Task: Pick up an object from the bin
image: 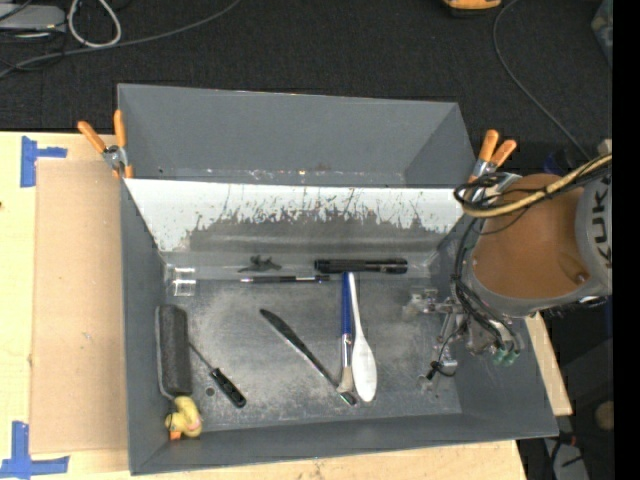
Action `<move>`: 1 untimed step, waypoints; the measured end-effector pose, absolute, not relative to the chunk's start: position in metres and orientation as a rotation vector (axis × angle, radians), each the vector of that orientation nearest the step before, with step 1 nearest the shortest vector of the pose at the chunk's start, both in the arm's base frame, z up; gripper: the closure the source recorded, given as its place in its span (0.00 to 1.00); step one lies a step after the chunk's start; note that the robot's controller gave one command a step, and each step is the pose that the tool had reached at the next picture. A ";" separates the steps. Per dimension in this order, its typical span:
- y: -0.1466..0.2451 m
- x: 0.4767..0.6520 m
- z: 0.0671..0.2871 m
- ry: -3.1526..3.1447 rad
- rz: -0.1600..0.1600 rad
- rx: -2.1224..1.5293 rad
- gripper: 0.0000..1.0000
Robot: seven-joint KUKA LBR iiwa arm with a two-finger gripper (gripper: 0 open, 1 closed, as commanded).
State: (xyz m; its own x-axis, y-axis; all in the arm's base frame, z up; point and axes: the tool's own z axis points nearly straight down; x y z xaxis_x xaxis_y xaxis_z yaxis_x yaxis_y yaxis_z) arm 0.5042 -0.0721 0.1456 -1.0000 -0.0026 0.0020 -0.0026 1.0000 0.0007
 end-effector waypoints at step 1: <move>-0.072 0.504 0.146 -3.140 -0.001 0.005 0.00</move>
Offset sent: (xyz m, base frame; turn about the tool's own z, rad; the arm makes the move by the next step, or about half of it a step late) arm 0.0478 0.0392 -0.0756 -0.4391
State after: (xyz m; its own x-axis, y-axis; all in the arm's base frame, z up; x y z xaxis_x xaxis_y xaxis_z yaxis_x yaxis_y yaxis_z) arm 0.5042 -0.0721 0.1456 -1.0000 -0.0033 0.0020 -0.0033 1.0000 0.0005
